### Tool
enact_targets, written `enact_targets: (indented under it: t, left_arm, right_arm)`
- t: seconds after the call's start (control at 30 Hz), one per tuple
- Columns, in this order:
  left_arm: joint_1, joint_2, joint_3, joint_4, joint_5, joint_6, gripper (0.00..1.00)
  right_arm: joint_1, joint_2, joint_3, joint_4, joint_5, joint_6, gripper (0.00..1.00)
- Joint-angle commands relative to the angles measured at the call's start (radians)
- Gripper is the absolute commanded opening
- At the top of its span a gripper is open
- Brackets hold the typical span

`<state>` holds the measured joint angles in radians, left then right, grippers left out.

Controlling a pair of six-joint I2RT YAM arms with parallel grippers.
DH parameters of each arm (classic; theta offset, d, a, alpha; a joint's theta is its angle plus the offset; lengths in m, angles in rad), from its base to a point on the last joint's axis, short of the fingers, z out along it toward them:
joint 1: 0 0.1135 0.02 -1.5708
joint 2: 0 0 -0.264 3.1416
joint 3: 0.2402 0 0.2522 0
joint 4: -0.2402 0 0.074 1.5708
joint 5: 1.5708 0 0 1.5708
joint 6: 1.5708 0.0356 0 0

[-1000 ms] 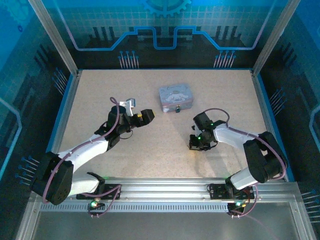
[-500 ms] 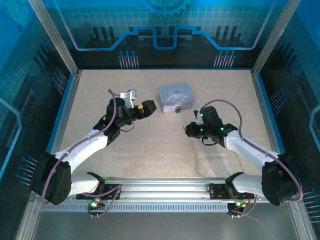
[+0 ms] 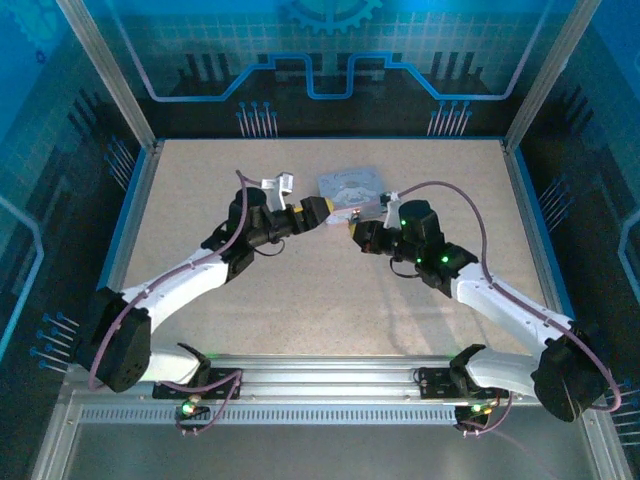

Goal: Unlock the padlock with the key

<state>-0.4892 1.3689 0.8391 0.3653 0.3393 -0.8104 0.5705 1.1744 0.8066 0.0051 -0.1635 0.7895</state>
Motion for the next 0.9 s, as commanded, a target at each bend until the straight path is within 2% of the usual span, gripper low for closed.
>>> enact_targets:
  t: [0.0,0.27,0.7,0.87]
  left_arm:
    - [-0.023,0.036,0.036,0.050,0.039,-0.026,0.83]
    - [-0.048,0.070,0.053,0.066,0.050,-0.027,0.73]
    - [-0.055,0.101,0.059,0.088,0.060,-0.011,0.47]
    - [-0.057,0.100,0.060,0.087,0.064,0.000,0.32]
  right_arm:
    - [0.036,0.024,0.042,0.024,0.031,-0.009,0.00]
    - [0.061,0.051,0.066,0.008,0.045,-0.020,0.00]
    - [0.065,0.051,0.066,-0.005,0.047,-0.024,0.00]
    - [0.067,0.048,0.095,-0.020,0.055,-0.032,0.00]
